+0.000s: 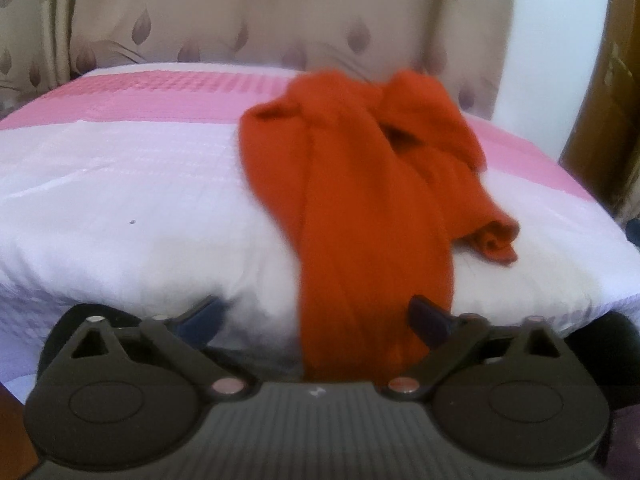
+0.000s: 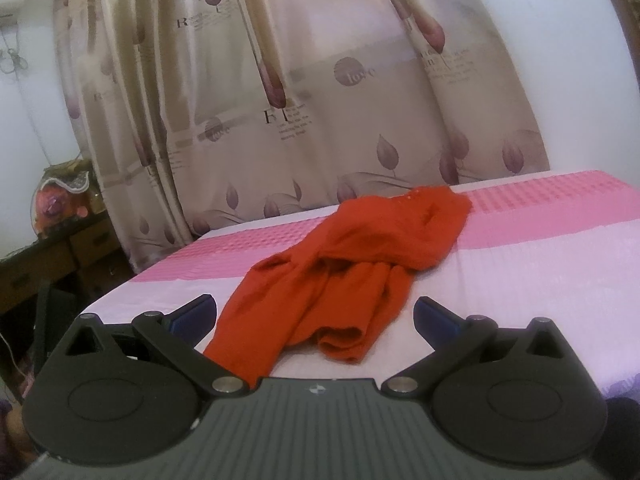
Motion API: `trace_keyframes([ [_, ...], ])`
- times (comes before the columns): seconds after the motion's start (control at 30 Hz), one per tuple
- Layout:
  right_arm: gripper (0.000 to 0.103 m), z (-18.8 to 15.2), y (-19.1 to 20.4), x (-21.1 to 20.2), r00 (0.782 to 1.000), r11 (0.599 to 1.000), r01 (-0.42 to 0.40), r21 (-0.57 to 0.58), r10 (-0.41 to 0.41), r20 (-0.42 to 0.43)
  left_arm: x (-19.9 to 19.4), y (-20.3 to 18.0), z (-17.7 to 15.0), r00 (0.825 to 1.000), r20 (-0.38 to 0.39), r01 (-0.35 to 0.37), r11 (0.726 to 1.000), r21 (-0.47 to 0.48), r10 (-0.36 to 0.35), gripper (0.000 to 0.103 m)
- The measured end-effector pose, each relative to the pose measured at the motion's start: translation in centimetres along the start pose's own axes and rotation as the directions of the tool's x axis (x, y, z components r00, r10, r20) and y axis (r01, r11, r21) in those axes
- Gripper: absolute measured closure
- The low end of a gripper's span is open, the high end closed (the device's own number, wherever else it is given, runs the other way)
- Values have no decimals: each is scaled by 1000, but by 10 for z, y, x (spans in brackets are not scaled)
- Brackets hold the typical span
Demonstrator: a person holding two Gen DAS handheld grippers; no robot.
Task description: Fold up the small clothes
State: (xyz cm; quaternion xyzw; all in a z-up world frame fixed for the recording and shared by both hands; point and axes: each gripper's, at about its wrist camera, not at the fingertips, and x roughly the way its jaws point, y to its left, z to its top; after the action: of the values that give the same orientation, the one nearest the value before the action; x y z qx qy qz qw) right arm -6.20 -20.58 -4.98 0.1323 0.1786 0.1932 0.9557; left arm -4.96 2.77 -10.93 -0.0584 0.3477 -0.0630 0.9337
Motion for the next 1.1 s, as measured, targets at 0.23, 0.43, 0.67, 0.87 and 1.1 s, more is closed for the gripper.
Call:
trace_keyframes([
  [0.23,0,-1,-5,7,1000,1000,-6,31,7,-19,-4,8,-4,994,-62,97,994,44,-95,97],
  [0.43,0,-1,-8,8,1000,999,-2,41,3,-23,-7,7,-6,994,-41,107,992,72,-104,97],
  [0.67,0,-3,-15,13,999,996,2,89,2,-40,-24,12,6,992,21,122,992,36,-123,97],
  [0.87,0,-4,-20,16,999,994,9,105,-4,-52,-45,32,40,990,116,80,996,-36,-76,97],
  [1.1,0,1,-25,24,997,992,24,126,-14,-79,-72,85,144,947,268,-154,983,-96,175,97],
])
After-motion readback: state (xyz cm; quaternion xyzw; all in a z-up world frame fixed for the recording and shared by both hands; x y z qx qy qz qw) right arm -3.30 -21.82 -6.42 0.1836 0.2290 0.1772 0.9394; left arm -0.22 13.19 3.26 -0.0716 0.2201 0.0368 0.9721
